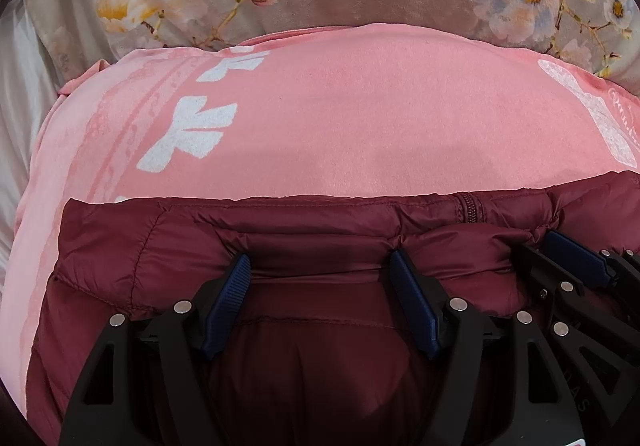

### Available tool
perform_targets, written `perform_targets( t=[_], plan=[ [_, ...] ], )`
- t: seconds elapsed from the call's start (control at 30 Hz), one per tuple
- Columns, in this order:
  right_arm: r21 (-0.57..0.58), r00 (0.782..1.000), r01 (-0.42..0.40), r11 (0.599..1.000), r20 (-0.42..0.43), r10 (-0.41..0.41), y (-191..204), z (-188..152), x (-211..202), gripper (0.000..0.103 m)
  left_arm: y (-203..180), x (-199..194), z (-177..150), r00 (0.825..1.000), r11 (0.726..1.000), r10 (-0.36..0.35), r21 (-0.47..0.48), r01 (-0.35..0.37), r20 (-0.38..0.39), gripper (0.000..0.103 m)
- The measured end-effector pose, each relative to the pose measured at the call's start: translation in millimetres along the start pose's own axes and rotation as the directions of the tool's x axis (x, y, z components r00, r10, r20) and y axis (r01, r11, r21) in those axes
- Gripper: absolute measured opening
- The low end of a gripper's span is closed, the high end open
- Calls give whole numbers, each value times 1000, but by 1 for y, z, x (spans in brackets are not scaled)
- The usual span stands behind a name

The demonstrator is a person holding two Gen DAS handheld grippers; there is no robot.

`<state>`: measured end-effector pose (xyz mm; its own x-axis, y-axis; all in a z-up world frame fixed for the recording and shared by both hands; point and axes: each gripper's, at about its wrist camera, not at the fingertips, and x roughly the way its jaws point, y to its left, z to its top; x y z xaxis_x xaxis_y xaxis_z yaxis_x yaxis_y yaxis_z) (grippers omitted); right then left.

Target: Fold large clothes

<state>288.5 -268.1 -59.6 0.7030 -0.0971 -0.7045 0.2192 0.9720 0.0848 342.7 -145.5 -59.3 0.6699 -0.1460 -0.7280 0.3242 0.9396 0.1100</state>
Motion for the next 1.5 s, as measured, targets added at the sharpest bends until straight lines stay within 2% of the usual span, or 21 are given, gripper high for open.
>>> perform_targets(
  t=[0.27, 0.4, 0.47, 0.53, 0.57, 0.63, 0.67, 0.77, 0.9, 0.97, 1.1, 1.4, 1.43, 1.5],
  plan=[
    [42, 999, -33, 999, 20, 32, -8, 1, -2, 26, 4, -1, 1, 1000, 1000, -5, -15, 5, -3, 72],
    [175, 992, -89, 981, 109, 71, -34, -4, -17, 26, 7, -2, 1, 1000, 1000, -1, -29, 1, -5, 76],
    [228, 990, -68, 971, 137, 37, -46, -8, -29, 26, 13, -8, 0, 1000, 999, -2, -51, 2, 0, 77],
    [223, 991, -20, 975, 130, -9, -46, -16, -49, 27, 25, -26, -7, 1000, 997, 5, -79, -5, 3, 77],
    [208, 989, -17, 978, 150, -15, -42, -21, -64, 29, 31, -39, -12, 1000, 996, -5, -92, 6, 10, 76],
    [169, 980, -24, 985, 198, -10, -32, -34, -91, 45, 42, -70, -24, 999, 994, -9, -106, 15, 53, 76],
    [153, 978, -33, 988, 208, 0, -25, -40, -100, 46, 45, -86, -33, 997, 996, 8, -94, -1, 75, 76],
    [102, 980, -65, 993, 193, 44, -2, -51, -116, 46, 42, -103, -50, 998, 997, 16, -76, -11, 68, 76],
    [40, 989, -35, 999, 145, 29, 30, -59, -114, 45, 37, -96, -73, 1000, 996, 6, -89, -5, 13, 76],
    [25, 993, -24, 999, 114, 21, 38, -66, -108, 45, 35, -93, -81, 1000, 996, 20, -87, -18, 15, 76],
    [2, 996, 27, 1000, 90, -27, 46, -81, -98, 45, 34, -93, -90, 999, 996, 44, -73, -41, 32, 77],
    [-7, 997, 48, 999, 64, -48, 46, -81, -100, 45, 64, -122, -123, 999, 991, -25, -133, 30, 38, 77],
    [1, 997, 40, 999, 67, -40, 47, -83, -106, 45, 71, -131, -129, 998, 987, -52, -152, 58, 43, 77],
    [24, 997, -19, 1000, 79, 17, 50, -90, -120, 43, 88, -148, -140, 998, 979, -38, -200, 48, 52, 77]
  ],
)
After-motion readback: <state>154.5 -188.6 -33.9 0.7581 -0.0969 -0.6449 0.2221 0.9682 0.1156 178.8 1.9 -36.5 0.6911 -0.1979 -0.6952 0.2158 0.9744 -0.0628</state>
